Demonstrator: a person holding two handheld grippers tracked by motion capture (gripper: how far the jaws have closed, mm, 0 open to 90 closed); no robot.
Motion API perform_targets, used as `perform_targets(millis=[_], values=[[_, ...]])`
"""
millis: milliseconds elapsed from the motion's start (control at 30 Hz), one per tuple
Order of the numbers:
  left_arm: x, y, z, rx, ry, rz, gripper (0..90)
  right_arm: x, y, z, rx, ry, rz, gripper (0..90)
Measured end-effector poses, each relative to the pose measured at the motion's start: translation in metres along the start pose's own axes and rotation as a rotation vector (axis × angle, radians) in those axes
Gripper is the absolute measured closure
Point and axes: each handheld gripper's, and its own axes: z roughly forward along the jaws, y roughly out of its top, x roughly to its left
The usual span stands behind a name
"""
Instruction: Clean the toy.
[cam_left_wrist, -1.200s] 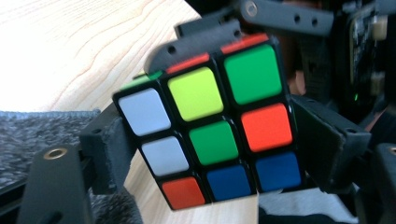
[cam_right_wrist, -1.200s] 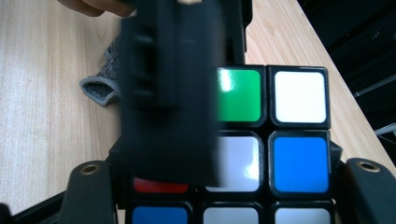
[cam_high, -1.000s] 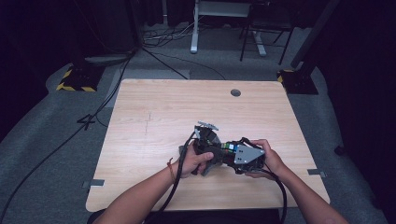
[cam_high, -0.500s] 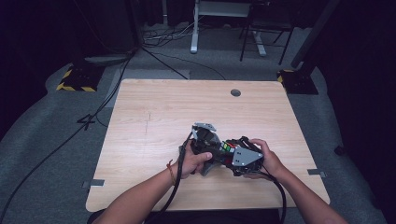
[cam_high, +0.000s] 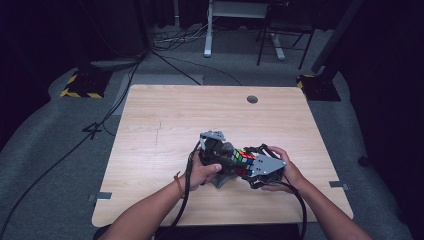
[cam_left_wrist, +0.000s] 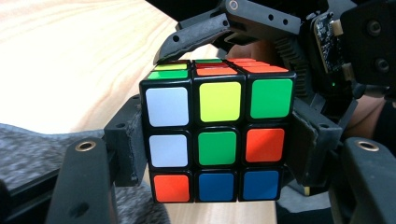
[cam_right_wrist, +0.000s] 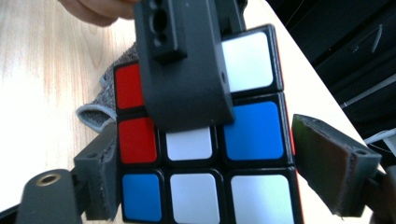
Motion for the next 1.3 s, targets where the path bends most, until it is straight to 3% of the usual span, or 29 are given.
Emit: perform_targets(millis=[67,333,433,500,567,733,900,1067,1133,1300], values=[[0.001,0.001,-0.002,-0.008,-0.01,0.003,33.9,-0.001,-0.001,-0.001,-0.009,0.005,0.01,16.5],[0.004,-0.001,-0.026,-0.034,0.046,0.034,33.9,-0.008,-0.009,-0.007,-0.023,0.015,0.079,15.9],[0.003,-0.004,-0.038,-0.038,0.076,0.06,33.9,-0.014,-0.013,-0.01,-0.04,0.049,0.135,18.2],[0.001,-0.007,-0.047,-0.031,0.106,0.093,33.9,-0.019,-0.017,-0.013,-0.048,0.096,0.187,20.7],[0.0,-0.01,-0.057,-0.028,0.129,0.122,33.9,-0.025,-0.023,-0.013,-0.034,0.159,0.25,21.0],[-0.004,-0.018,-0.077,-0.035,0.182,0.178,33.9,-0.032,-0.033,0.0,0.019,0.204,0.354,23.5],[-0.007,-0.027,-0.09,-0.03,0.203,0.21,33.9,-0.032,-0.028,0.016,0.017,0.241,0.377,26.9],[-0.008,-0.035,-0.102,-0.046,0.221,0.223,33.9,-0.023,-0.014,0.032,0.023,0.253,0.316,26.8],[-0.008,-0.038,-0.105,-0.046,0.222,0.233,33.9,-0.023,-0.008,0.037,0.005,0.277,0.324,25.8],[-0.005,-0.042,-0.112,-0.035,0.216,0.231,33.9,-0.017,0.007,0.066,0.02,0.28,0.302,23.5]])
